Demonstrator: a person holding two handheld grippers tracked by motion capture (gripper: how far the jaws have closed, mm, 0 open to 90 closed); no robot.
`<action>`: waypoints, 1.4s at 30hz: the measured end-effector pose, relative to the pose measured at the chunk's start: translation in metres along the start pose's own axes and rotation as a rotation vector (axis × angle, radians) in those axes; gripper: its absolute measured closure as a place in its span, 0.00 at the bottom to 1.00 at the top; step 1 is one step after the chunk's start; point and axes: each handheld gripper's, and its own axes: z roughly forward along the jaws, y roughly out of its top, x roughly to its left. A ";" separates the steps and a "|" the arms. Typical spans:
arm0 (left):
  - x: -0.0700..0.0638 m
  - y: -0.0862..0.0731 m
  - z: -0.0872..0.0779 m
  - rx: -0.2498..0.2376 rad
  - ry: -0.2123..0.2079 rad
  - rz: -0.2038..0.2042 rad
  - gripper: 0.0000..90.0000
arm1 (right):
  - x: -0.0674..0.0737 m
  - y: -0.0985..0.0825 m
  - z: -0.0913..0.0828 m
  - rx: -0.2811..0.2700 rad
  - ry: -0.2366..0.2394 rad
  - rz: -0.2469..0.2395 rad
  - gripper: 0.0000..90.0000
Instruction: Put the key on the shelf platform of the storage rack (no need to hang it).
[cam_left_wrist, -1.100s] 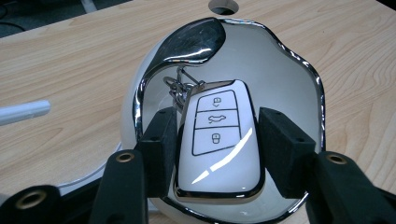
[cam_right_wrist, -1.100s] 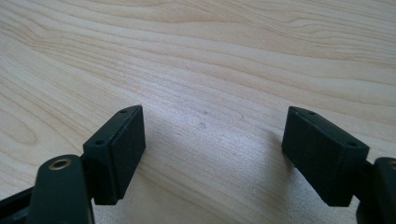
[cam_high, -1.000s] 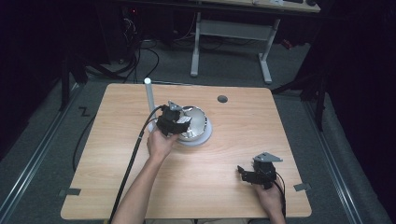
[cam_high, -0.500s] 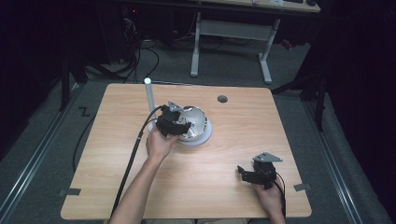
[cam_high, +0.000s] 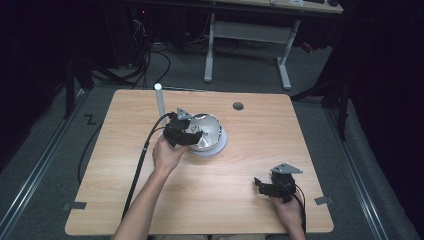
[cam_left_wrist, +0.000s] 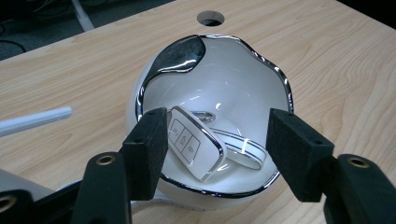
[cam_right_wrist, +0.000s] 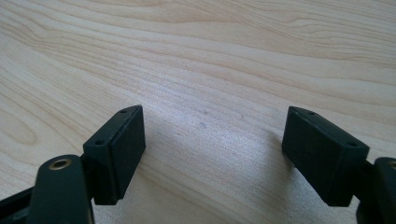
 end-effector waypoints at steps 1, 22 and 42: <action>-0.001 0.001 -0.002 0.000 -0.002 -0.007 0.43 | 0.000 0.000 0.000 0.000 0.000 0.000 0.24; 0.009 0.011 -0.024 -0.007 -0.023 0.006 0.42 | 0.000 0.000 0.000 0.000 0.000 0.000 0.24; 0.020 0.020 -0.041 -0.021 -0.026 -0.005 0.42 | 0.000 0.000 0.000 0.000 0.000 0.000 0.24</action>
